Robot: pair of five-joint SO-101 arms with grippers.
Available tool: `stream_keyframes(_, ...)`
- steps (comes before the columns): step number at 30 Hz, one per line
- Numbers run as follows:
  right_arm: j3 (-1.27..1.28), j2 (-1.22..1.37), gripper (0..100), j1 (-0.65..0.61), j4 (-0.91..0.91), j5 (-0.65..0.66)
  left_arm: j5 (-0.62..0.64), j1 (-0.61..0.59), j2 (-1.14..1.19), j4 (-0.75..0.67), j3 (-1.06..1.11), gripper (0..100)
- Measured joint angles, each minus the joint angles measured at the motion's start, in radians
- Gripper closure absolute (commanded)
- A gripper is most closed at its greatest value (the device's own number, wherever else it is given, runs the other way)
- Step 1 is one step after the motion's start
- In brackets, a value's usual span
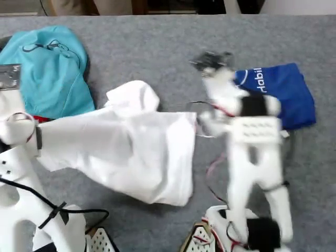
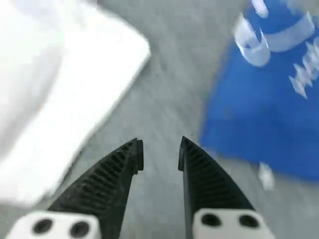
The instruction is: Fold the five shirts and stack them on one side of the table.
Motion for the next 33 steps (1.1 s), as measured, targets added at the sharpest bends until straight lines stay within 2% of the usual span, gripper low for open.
stream_keyframes(4,-0.084,0.198,86.1,-0.226,-0.115,-0.215,-0.002,-0.025,-0.005,0.000,0.044,98)
stream_keyframes(7,-0.195,0.377,86.1,-0.336,-0.144,-0.364,-0.002,-0.026,-0.009,0.000,0.150,98)
stream_keyframes(11,-0.423,0.624,86.3,-0.405,-0.150,-0.500,-0.002,-0.029,-0.012,-0.020,0.315,98)
stream_keyframes(15,-0.723,0.864,86.4,-0.414,-0.155,-0.595,-0.002,-0.034,-0.012,-0.066,0.446,98)
stream_keyframes(18,-0.971,1.065,86.4,-0.414,-0.155,-0.644,-0.002,-0.037,-0.012,-0.103,0.528,98)
stream_keyframes(24,-1.444,1.432,86.5,-0.465,-0.083,-0.660,-0.002,-0.037,-0.012,-0.163,0.632,98)
stream_keyframes(26,-1.588,1.539,89.4,-0.482,-0.051,-0.660,-0.002,-0.037,-0.012,-0.176,0.649,98)
stream_keyframes(29,-1.791,1.674,99.8,-0.489,0.006,-0.660,-0.002,-0.037,-0.012,-0.180,0.657,98)
stream_keyframes(33,-1.964,1.783,99.7,-0.489,0.092,-0.629,-0.002,-0.037,-0.014,-0.221,0.657,98)
